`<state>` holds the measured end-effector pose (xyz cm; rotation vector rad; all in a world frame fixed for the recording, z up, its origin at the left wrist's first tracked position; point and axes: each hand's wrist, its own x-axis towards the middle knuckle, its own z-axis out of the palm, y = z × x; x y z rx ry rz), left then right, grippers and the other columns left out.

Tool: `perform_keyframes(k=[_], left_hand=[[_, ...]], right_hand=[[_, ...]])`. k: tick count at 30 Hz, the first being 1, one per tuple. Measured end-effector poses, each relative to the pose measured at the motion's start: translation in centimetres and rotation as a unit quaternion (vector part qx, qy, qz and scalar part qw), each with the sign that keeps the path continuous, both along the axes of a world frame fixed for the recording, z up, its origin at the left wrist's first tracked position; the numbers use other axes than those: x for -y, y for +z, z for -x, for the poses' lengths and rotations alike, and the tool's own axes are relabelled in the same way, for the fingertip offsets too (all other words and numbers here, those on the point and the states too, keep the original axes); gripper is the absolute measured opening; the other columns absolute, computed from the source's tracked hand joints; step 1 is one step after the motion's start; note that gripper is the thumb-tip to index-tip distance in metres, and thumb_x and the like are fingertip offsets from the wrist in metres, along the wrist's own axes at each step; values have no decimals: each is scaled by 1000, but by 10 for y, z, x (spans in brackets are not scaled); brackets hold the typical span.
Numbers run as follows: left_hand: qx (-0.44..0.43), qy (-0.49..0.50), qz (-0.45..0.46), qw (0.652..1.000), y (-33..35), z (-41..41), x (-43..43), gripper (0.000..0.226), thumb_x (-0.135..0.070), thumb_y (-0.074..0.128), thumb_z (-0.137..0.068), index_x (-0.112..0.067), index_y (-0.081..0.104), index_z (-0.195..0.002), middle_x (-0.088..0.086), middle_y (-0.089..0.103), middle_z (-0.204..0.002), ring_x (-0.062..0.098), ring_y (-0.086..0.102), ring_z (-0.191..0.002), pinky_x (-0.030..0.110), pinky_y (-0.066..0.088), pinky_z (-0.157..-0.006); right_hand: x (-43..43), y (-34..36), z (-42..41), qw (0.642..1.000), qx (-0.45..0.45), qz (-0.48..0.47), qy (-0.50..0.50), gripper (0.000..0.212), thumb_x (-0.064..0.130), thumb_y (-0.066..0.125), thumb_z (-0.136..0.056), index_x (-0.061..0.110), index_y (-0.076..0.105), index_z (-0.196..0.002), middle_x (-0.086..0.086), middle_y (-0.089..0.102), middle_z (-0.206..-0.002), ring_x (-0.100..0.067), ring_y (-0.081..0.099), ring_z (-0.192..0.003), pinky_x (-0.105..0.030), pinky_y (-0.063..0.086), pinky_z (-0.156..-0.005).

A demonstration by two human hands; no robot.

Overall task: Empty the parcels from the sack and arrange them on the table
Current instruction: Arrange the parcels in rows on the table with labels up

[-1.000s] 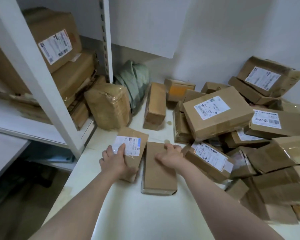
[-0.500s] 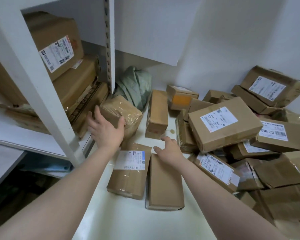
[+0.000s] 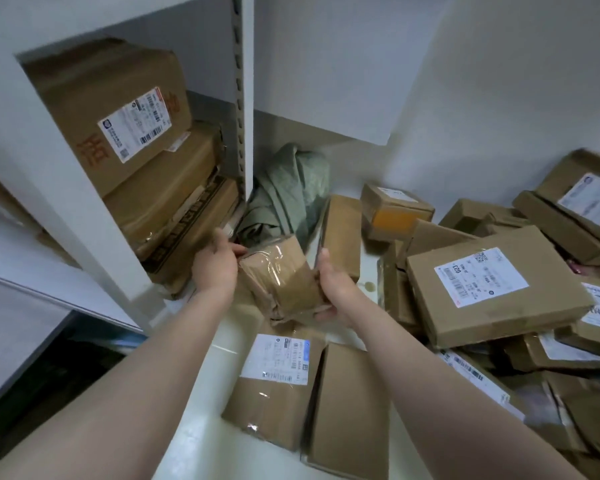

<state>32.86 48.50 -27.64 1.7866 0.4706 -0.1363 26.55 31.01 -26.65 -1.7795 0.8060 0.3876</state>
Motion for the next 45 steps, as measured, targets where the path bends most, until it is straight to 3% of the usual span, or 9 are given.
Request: perform_keyframes(k=[3, 9, 18, 23, 29, 33, 37, 40, 45], left_hand=[[-37, -40, 44, 998, -5, 7, 11, 14, -35, 55, -90, -26, 65, -92, 3, 68, -99, 25, 64, -94, 39, 52, -85], [-76, -139, 125, 979, -5, 30, 20, 22, -23, 53, -87, -23, 70, -101, -2, 75, -88, 12, 68, -72, 25, 47, -59], [11, -93, 128, 987, 16, 28, -18, 31, -24, 58, -89, -36, 58, -119, -12, 69, -99, 9, 66, -92, 31, 54, -81], [34, -104, -32, 993, -1, 27, -37, 42, -28, 36, -102, -45, 43, -140, -14, 52, -134, 15, 54, -117, 38, 44, -104], [74, -133, -57, 987, 1, 16, -45, 39, -18, 43, -101, -35, 53, -135, -4, 45, -143, 17, 52, -123, 39, 46, -105], [-19, -213, -206, 955, -9, 14, -41, 57, -20, 60, -89, -36, 45, -141, 8, 31, -143, 29, 51, -119, 37, 46, -104], [-94, -241, -278, 925, -30, 27, -36, 72, -27, 58, -93, -37, 19, -153, 9, 13, -151, 31, 36, -129, 37, 33, -113], [-95, -228, -321, 914, -28, 26, -31, 72, -28, 58, -92, -36, 20, -153, 5, 2, -157, 32, 19, -138, 43, 24, -116], [54, -101, -420, 900, -11, 37, -5, 57, -22, 68, -78, -21, 48, -132, 16, 30, -140, 37, 31, -126, 45, 30, -103]], right_hand=[[7, -5, 12, 998, -46, -28, -13, 77, 72, 22, -92, 12, 55, -126, -9, 63, -111, -32, 62, -103, -49, 58, -82], [11, -14, 33, 979, -52, -191, -49, 80, 81, 36, -80, 21, 54, -130, -19, 58, -125, -43, 54, -118, -59, 54, -84], [-31, -2, 24, 973, 79, -218, -3, 49, 33, 61, -94, 19, 47, -139, 0, 66, -124, -20, 67, -105, -40, 57, -85], [-69, -6, 18, 979, 130, -157, 31, 72, 31, 60, -95, 18, 21, -153, 4, 50, -145, -12, 57, -118, -32, 47, -100], [-83, -8, 3, 974, 191, -110, 54, 57, 20, 58, -95, 22, 34, -147, 7, 53, -139, -7, 53, -122, -35, 44, -107], [-85, -20, 3, 984, 135, -70, 95, 54, 16, 60, -89, 22, 41, -140, 5, 61, -128, -16, 63, -107, -36, 53, -95], [-82, -24, 15, 977, 109, -66, 169, 55, 12, 60, -93, 26, 36, -141, 10, 54, -119, -10, 57, -103, -8, 47, -70], [-73, -30, 16, 977, 99, -9, 187, 53, 24, 59, -94, 21, 42, -144, 2, 52, -139, -14, 55, -118, -22, 47, -94], [-37, -42, 24, 953, 37, 215, 210, 47, 27, 54, -95, 20, 45, -141, -7, 49, -141, -24, 50, -126, -29, 43, -97]])
